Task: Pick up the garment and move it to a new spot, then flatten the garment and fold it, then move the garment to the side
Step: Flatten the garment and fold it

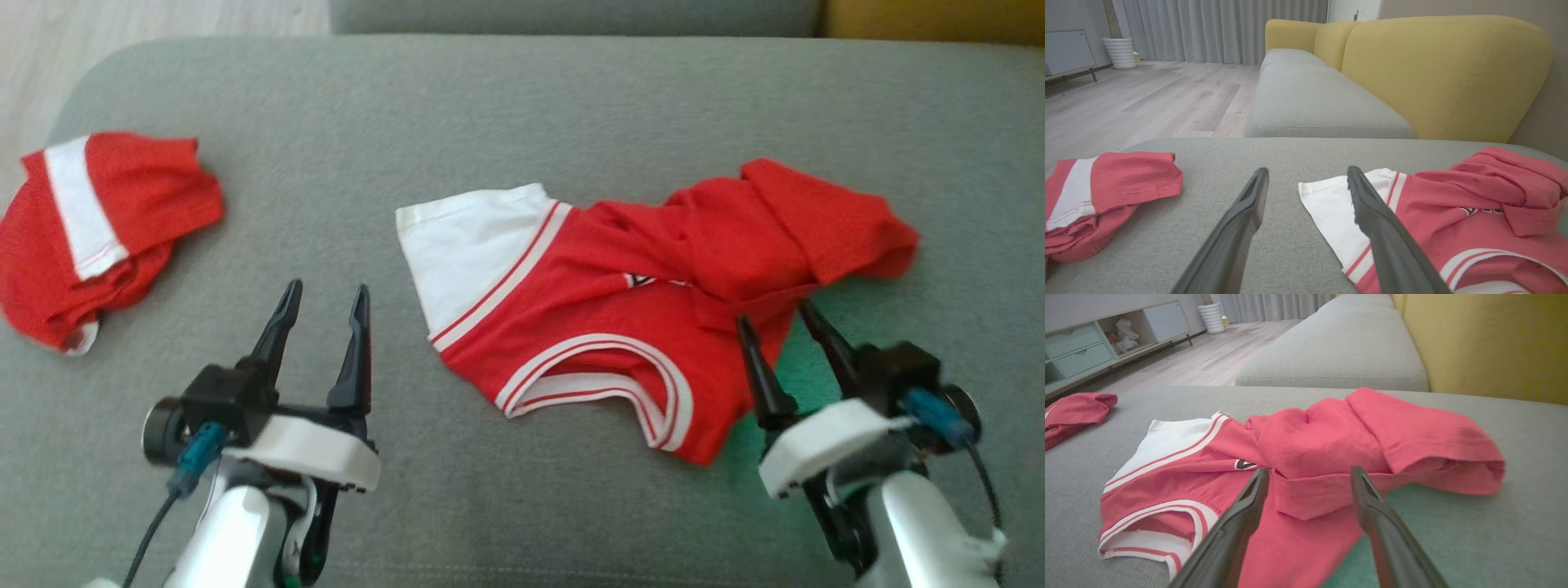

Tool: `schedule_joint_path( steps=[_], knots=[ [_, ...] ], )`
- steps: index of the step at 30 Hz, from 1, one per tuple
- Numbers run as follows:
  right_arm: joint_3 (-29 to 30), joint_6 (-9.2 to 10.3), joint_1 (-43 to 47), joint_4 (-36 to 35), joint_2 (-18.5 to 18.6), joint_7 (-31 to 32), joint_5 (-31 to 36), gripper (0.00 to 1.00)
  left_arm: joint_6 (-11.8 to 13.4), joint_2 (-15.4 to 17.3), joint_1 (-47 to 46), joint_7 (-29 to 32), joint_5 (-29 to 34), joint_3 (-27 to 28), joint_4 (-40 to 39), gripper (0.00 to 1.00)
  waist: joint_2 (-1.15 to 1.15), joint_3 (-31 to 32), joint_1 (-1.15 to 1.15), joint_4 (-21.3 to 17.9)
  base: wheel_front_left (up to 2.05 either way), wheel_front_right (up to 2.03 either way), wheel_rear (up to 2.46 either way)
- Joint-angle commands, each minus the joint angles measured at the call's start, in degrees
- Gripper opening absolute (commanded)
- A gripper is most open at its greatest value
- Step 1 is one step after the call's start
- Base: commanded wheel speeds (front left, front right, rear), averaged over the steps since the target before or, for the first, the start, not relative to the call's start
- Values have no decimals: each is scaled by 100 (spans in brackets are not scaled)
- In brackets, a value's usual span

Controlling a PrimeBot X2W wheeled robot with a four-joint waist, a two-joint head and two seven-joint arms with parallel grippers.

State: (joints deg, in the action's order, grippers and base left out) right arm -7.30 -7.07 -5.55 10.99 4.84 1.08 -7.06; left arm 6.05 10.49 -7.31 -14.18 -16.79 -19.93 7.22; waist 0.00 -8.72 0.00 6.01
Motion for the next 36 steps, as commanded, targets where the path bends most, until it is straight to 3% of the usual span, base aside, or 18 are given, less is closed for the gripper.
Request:
schedule_joint_path(
  steps=[1, 7, 9, 10, 20, 25, 35, 36],
  knots=[
    [-169, -42, -222, -47, 81, -29, -14, 100, -1, 42, -270, -47, 8, 166, -152, 100, 0, -117, 0, 128, 0, 0, 0],
    [-209, -42, -637, 803, 129, -14, 235, 100, -51, -60, -376, -69, 12, 150, -57, 100, 0, -227, 0, 270, 0, 0, 0],
    [-190, -42, -701, 911, 106, -19, 268, 24, -63, -82, -393, -74, 17, 158, -37, 100, 0, -249, 0, 284, 0, 0, 0],
    [-183, -42, -723, 922, 97, -40, 281, 0, -68, -91, -397, -75, 22, 163, -30, 100, 0, -256, 0, 284, 0, 0, 0],
    [5, -42, -932, 191, 102, -251, 104, 0, -124, -165, -430, -81, 106, 259, -76, 100, 0, -318, 0, 226, 0, 0, 0],
    [284, -42, -1489, 80, 242, -134, 5, 0, -185, -227, -495, -81, 167, 283, -121, 100, 0, -440, 0, 258, 0, 0, 0],
    [383, -42, -3063, 1408, 651, -243, -309, 0, -391, -406, -839, -82, 302, 211, -75, 100, 0, -822, 0, 612, 0, 0, 0],
    [314, -42, -3344, 1814, 726, -359, -339, 0, -423, -452, -899, -82, 327, 209, -72, 100, 0, -891, 0, 666, 0, 0, 0]
  ],
)
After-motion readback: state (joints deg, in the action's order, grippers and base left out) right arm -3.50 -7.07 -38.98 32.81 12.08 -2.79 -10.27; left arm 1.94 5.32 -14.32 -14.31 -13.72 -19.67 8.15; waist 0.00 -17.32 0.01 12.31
